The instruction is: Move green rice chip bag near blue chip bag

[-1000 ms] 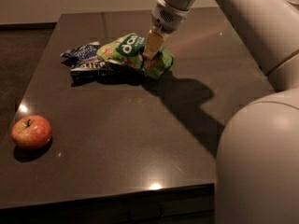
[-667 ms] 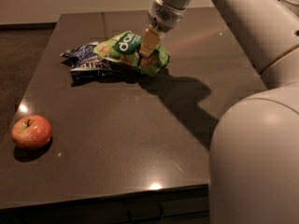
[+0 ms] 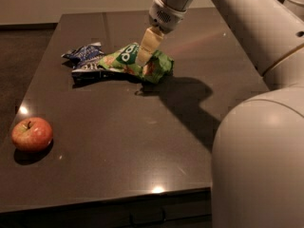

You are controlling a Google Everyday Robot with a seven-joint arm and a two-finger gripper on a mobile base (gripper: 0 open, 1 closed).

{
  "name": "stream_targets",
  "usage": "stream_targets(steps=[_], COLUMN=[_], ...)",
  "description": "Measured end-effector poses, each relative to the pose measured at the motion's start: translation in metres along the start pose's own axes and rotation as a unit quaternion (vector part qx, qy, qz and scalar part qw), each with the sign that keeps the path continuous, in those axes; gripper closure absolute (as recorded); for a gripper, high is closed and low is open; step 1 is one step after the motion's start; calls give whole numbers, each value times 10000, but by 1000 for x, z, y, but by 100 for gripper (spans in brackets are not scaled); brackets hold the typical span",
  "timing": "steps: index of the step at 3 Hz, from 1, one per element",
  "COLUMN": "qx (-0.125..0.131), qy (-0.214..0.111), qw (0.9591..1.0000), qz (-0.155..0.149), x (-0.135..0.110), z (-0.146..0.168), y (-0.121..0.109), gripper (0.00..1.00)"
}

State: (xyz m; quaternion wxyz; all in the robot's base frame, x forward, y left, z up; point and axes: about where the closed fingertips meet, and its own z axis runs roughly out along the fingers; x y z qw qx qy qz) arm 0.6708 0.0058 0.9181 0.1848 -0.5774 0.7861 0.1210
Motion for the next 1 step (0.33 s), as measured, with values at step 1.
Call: stream_targets(steps=[1], qx=[0], qy=[0], qw=[10000], qz=[0], x=[0], z=[0], y=[0], gripper=[0])
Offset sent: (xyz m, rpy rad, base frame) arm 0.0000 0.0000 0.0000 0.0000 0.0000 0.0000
